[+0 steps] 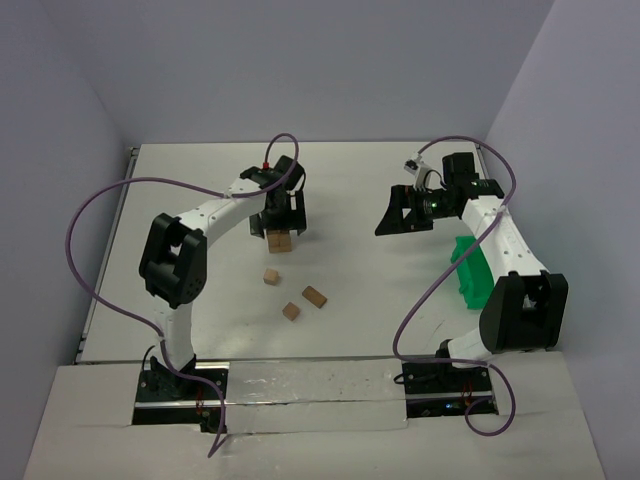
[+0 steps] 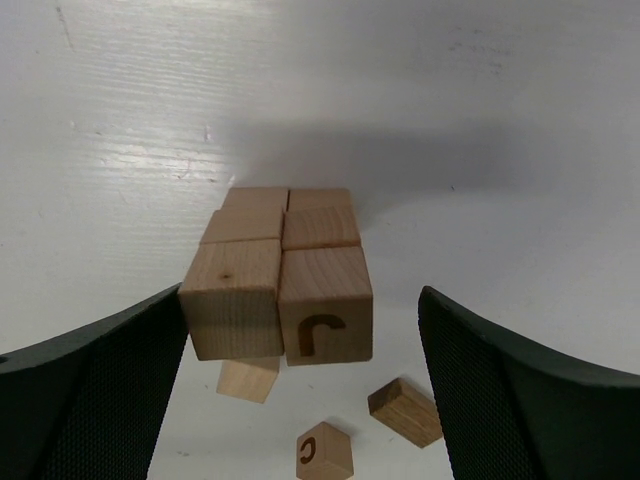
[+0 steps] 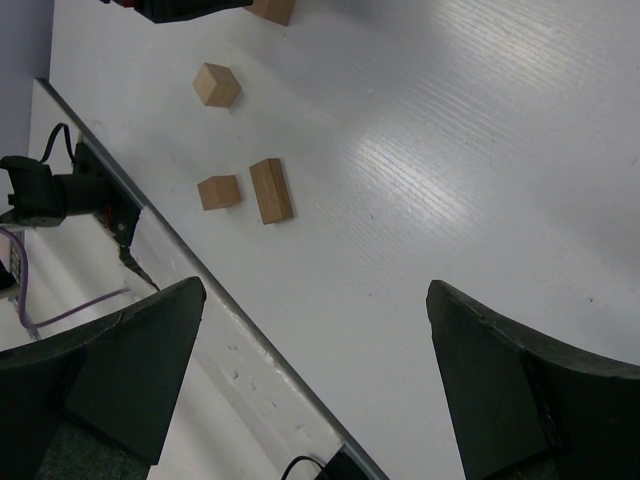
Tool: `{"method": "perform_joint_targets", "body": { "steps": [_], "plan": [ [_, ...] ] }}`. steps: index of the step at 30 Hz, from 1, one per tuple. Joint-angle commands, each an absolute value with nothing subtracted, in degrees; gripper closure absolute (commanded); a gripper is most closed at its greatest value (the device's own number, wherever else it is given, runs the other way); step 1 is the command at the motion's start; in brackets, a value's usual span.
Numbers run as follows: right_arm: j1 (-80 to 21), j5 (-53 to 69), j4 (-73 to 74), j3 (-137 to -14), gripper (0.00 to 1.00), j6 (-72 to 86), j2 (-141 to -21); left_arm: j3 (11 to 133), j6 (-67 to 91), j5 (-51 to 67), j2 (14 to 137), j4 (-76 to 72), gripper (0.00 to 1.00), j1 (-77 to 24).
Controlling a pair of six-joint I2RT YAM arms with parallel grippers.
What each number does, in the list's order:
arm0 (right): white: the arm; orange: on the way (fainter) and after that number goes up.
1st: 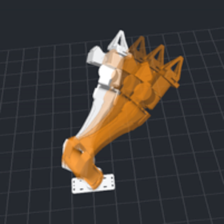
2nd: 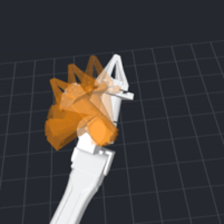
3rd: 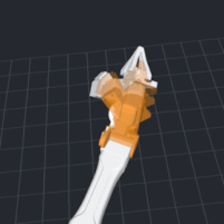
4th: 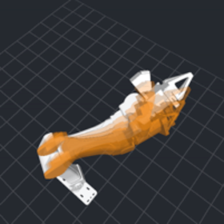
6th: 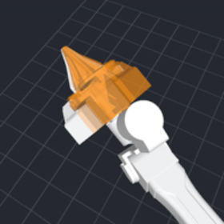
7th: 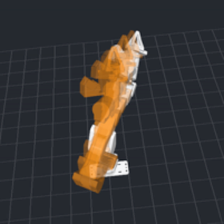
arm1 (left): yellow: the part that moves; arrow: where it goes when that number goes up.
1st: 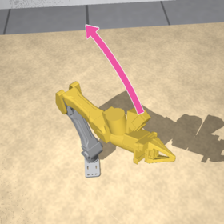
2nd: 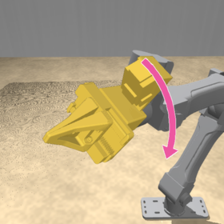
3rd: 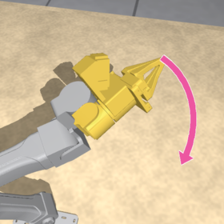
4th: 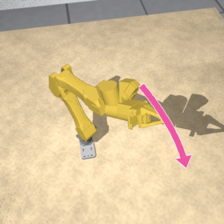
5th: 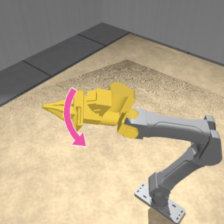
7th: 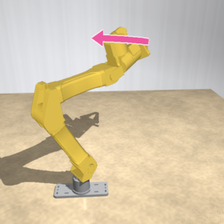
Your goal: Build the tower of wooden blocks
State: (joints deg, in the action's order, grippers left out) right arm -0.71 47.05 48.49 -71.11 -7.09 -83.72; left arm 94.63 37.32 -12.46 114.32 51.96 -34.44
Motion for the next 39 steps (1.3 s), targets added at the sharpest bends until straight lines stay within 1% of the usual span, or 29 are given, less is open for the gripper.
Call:
{"method": "perform_joint_targets", "body": {
  "steps": [1,4,8,13,15,20,21,22,24,26,30,32,34,36,39],
  "plan": [
    [-0.4,47.9,46.3,-70.3,0.0,-6.9,-81.7,96.0,32.7,-6.1,107.6,49.6,0.01,-34.7],
    [-0.7,47.4,45.8,-69.8,0.0,-6.8,-80.6,95.9,31.6,-5.6,103.1,49.1,0.01,-35.7],
    [-1.6,46.8,45.3,-68.9,0.0,-6.7,-78.7,95.4,28.2,-6.8,92.5,47.6,0.01,-37.8],
    [-4.8,43.2,45.2,-67.7,0.0,-8.0,-75.8,90.2,23.5,-8.0,82.2,44.7,0.01,-37.7],
    [-7.4,40.5,44.4,-66.8,0.0,-8.3,-74.4,86.4,20.2,-6.2,78.5,43.8,0.01,-37.0],
    [-16.2,32.8,43.2,-65.0,0.0,-9.5,-72.1,68.5,5.7,7.8,65.6,37.6,0.24,-29.6],
    [-17.7,32.2,43.2,-64.8,0.0,-9.6,-72.1,63.1,4.8,7.8,64.4,36.8,0.25,-29.2],
    [-17.7,31.8,43.1,-64.7,0.0,-9.6,-72.1,60.7,3.9,8.5,63.5,36.1,0.26,-28.9],
    [-18.7,30.7,42.3,-64.1,0.0,-9.2,-72.5,54.9,1.8,9.5,61.7,34.4,0.31,-28.7],
    [-19.4,29.4,41.3,-63.4,0.01,-8.7,-73.0,49.4,1.4,10.6,59.4,30.4,0.31,-28.6],
    [-21.2,26.1,37.4,-61.9,0.07,-5.5,-73.8,45.7,3.5,10.8,58.0,24.2,0.29,-28.5],
    [-21.4,26.5,36.4,-62.2,0.12,-3.8,-75.4,45.1,4.8,12.4,58.6,21.1,0.31,-28.3],
    [-21.6,27.7,37.0,-63.9,0.17,-3.5,-78.0,46.1,5.5,12.4,62.0,21.4,0.33,-28.3],
    [-21.6,28.8,38.0,-65.3,0.18,-3.2,-79.9,47.3,5.8,11.5,65.7,22.7,0.38,-28.2],
    [-21.6,29.4,38.5,-66.0,0.18,-3.2,-81.2,48.7,6.5,13.1,70.6,23.9,0.41,-28.1]
  ]
}}
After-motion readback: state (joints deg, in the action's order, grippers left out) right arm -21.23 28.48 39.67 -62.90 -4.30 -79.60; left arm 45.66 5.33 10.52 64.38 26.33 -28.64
